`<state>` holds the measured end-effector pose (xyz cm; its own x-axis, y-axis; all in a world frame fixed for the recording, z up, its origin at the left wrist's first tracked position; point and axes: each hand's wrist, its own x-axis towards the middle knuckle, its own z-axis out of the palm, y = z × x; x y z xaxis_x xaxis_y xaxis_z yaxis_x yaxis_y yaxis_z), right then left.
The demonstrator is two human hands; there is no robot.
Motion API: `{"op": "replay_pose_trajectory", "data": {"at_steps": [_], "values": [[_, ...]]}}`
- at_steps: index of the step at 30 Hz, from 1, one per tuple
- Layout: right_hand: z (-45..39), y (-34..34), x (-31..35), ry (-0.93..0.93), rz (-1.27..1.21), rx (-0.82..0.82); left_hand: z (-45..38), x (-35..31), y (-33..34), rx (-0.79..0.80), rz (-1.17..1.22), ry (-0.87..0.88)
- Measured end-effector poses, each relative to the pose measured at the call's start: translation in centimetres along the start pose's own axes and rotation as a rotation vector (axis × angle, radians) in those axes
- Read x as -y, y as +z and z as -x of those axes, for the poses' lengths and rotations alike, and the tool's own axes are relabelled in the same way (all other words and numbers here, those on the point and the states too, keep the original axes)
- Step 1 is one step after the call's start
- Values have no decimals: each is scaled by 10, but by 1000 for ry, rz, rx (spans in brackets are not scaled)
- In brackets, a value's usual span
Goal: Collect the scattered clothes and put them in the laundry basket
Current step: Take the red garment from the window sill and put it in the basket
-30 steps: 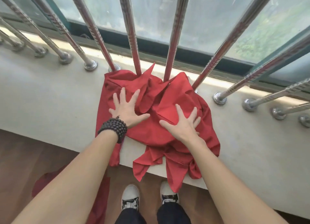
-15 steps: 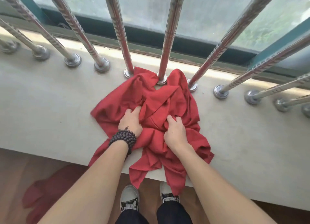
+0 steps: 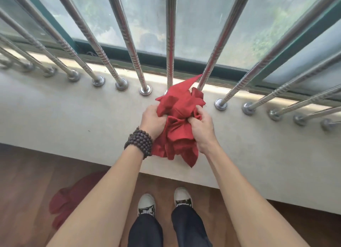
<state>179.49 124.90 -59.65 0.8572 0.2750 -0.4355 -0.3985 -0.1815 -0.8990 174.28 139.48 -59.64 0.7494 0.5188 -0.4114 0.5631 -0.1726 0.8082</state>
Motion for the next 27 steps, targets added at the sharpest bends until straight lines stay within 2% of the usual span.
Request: {"op": "replay_pose_trajectory", "data": {"at_steps": [3,6,11,13,16,21,27], "values": [[27,-22,61,-140,-39,-33,30,-65,-10,47,212,72],[71,-57,125,-230,-95,-86,85,-143,-22,175,402,160],[167,-124,196,-289,-252,-187,167,-224,-26,568,649,218],[221,-156,216,-329,-305,-229,209,-255,-12,650,553,341],[301,-203,228,-361,-282,-347,280,-291,19,649,378,500],[425,-287,216,-374,-177,-709,390,-327,98,785,241,713],[563,-414,170,-404,-178,-1102,540,-354,220,957,152,937]]}}
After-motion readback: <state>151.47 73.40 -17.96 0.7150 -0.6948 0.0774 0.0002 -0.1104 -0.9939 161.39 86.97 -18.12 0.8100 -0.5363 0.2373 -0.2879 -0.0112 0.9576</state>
